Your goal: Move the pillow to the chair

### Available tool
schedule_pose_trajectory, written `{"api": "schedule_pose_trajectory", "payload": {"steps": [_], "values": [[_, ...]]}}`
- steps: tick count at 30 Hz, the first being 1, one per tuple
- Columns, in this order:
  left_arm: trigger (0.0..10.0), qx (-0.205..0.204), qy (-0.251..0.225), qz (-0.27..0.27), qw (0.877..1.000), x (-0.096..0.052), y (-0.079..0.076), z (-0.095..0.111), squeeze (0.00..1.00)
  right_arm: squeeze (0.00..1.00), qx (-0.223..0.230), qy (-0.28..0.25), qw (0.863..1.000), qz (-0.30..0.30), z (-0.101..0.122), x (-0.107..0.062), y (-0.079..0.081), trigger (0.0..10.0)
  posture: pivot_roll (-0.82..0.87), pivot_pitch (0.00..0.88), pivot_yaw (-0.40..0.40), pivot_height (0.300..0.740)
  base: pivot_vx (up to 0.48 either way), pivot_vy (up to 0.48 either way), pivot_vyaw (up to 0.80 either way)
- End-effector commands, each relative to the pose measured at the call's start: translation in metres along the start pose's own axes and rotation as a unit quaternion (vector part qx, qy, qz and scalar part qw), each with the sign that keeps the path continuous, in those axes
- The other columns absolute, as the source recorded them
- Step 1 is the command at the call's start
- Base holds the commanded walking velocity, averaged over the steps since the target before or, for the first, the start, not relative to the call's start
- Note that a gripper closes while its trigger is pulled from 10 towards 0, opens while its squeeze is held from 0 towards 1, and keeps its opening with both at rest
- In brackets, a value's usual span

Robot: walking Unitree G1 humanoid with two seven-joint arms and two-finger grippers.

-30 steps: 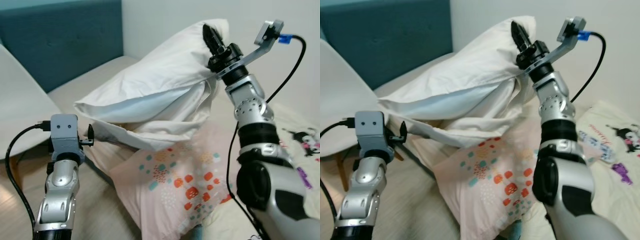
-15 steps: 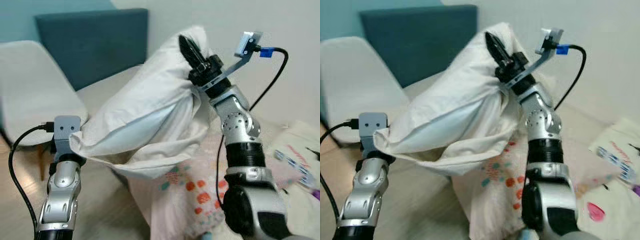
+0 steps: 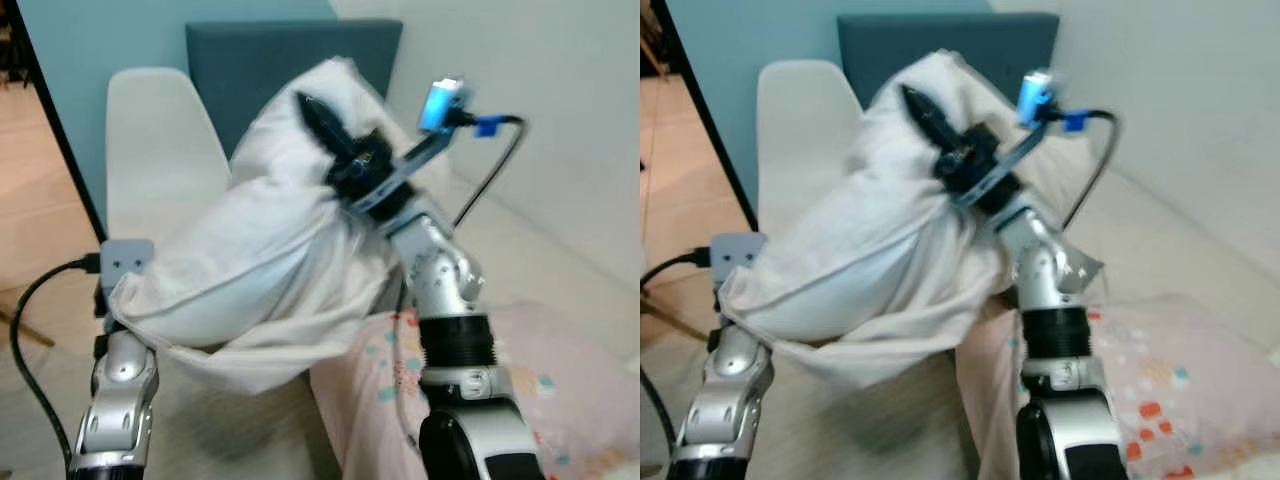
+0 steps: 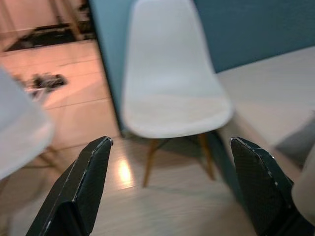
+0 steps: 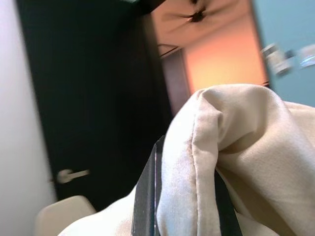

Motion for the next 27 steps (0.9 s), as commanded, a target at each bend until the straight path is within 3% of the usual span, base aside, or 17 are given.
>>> {"api": "schedule_pose_trajectory", "payload": {"steps": [1, 7, 9, 13, 16, 17, 18, 22, 25, 27], "values": [[10.0, 0.001, -0.025, -0.018, 1.000, -0.002, -0.009, 0.011, 0.00, 0.00, -0.005, -0.004, 0.999, 0.051, 0.004, 0.010, 0.020, 0.0, 0.01, 0.000, -0.117, 0.740, 0.000, 0.000, 0.79], [10.0, 0.012, -0.029, -0.026, 0.999, -0.003, -0.011, 0.011, 0.00, 0.00, 0.009, 0.007, 0.999, 0.044, -0.006, 0.007, 0.019, 0.0, 0.01, 0.000, -0.116, 0.740, 0.000, 0.000, 0.79], [10.0, 0.016, -0.027, -0.032, 0.999, -0.004, -0.014, 0.010, 0.00, 0.00, 0.000, 0.039, 0.999, -0.007, -0.020, -0.001, 0.002, 0.0, 0.01, 0.000, -0.115, 0.740, 0.000, 0.000, 0.79], [10.0, 0.019, -0.027, -0.035, 0.999, -0.005, -0.016, 0.009, 0.00, 0.00, -0.005, 0.057, 0.997, -0.045, -0.028, -0.008, -0.010, 0.0, 0.01, 0.000, -0.112, 0.740, 0.000, 0.000, 0.79], [10.0, 0.021, -0.025, -0.038, 0.999, -0.007, -0.016, 0.008, 0.00, 0.00, -0.016, 0.090, 0.987, -0.130, -0.040, -0.029, -0.037, 0.0, 0.01, 0.000, -0.111, 0.740, 0.000, 0.000, 0.79], [10.0, 0.021, -0.025, -0.038, 0.999, -0.007, -0.016, 0.008, 0.00, 0.00, -0.016, 0.090, 0.987, -0.130, -0.040, -0.029, -0.037, 0.0, 0.01, 0.000, -0.111, 0.740, 0.000, 0.000, 0.79], [10.0, 0.022, -0.022, -0.041, 0.999, -0.008, -0.016, 0.006, 0.00, 0.00, -0.031, 0.118, 0.976, -0.178, -0.046, -0.045, -0.051, 0.0, 0.01, 0.000, -0.113, 0.740, 0.000, 0.000, 0.79], [10.0, 0.023, -0.018, -0.045, 0.999, -0.009, -0.016, 0.003, 0.00, 0.00, -0.047, 0.141, 0.965, -0.218, -0.050, -0.058, -0.063, 0.0, 0.01, 0.000, -0.113, 0.740, 0.000, 0.000, 0.79], [10.0, 0.026, -0.009, -0.052, 0.998, -0.011, -0.017, -0.004, 0.00, 0.00, -0.061, 0.161, 0.948, -0.269, -0.054, -0.074, -0.077, 0.0, 0.01, 0.000, -0.112, 0.740, 0.000, 0.000, 0.68], [10.0, 0.030, 0.018, -0.061, 0.997, -0.014, -0.016, -0.020, 0.00, 0.00, -0.071, 0.198, 0.918, -0.337, -0.065, -0.103, -0.093, 0.0, 0.01, 0.000, -0.111, 0.740, 0.000, 0.000, 0.00]]}}
Point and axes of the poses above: a point about 5 cm out from each wrist's last joint towards the gripper, its own x axis pointing out of the wrist towards the gripper, its own z axis along the axis of the wrist's last joint, y = z × x, the point moved 2 cm from there along x, pointing out of the wrist towards the gripper, and after that the axes turned 13 degrees about x, right-handed, at the moved point
